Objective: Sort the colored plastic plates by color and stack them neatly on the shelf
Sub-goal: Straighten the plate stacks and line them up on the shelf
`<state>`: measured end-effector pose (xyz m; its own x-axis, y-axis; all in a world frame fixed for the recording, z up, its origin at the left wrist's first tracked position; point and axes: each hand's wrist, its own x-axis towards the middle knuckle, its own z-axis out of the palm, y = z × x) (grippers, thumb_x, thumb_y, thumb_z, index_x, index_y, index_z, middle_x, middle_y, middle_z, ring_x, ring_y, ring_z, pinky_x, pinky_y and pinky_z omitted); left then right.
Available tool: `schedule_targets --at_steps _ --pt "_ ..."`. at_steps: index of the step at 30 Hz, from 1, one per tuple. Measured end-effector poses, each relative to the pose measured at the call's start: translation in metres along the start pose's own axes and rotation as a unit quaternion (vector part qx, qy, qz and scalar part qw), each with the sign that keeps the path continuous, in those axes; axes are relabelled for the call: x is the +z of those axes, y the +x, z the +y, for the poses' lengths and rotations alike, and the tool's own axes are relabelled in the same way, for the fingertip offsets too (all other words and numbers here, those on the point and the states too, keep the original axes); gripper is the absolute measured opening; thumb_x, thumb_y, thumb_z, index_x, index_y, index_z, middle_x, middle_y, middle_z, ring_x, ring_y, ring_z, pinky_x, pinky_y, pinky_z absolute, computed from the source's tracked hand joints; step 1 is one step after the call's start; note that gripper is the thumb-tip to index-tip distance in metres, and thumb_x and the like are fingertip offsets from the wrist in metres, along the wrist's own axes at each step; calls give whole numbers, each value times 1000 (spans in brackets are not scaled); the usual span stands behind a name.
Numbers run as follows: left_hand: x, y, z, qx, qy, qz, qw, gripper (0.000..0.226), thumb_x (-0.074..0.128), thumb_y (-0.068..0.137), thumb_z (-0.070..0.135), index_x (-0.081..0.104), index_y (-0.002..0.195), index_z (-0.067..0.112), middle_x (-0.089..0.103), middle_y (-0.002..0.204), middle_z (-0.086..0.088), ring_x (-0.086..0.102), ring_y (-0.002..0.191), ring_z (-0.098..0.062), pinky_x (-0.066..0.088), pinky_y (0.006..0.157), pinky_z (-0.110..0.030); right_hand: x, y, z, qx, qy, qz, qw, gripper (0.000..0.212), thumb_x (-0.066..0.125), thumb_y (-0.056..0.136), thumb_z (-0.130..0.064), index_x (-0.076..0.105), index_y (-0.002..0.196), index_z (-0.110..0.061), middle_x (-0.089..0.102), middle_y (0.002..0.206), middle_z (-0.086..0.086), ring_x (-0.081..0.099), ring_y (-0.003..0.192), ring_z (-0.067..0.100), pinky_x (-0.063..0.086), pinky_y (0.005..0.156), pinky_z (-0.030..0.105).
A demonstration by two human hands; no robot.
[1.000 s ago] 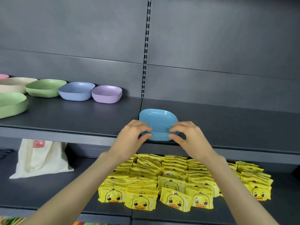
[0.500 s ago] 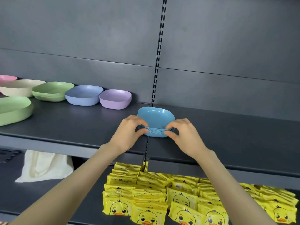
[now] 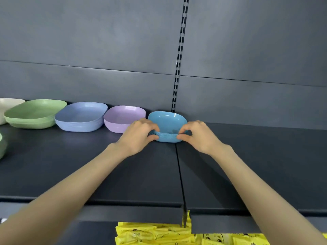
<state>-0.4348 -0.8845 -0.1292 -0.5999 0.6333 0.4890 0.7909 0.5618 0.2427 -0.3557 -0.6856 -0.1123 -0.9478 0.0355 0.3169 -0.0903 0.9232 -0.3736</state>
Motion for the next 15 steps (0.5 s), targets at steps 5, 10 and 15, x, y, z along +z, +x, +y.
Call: schedule_targets --at_steps 5,10,15 --pt "-2 19 -21 40 62 -24 997 20 61 89 28 69 100 14 67 97 -3 54 96 -25 40 79 -31 7 25 -2 14 -1 -17 1000 10 66 86 -28 71 86 -19 68 98 2 59 95 20 48 87 43" --pt "3 23 -36 47 43 1 998 17 61 89 26 70 92 12 67 88 -3 56 88 -26 44 77 -36 19 31 0 2 5 -5 1000 17 68 85 -29 72 98 -19 67 107 -2 54 106 17 45 93 38" --pt "8 30 -45 72 38 22 996 15 64 87 28 72 87 15 70 82 -1 56 81 -26 35 74 -30 24 32 2 -21 -3 -17 1000 25 63 89 -25 68 112 -14 66 115 -3 52 112 17 42 95 33"
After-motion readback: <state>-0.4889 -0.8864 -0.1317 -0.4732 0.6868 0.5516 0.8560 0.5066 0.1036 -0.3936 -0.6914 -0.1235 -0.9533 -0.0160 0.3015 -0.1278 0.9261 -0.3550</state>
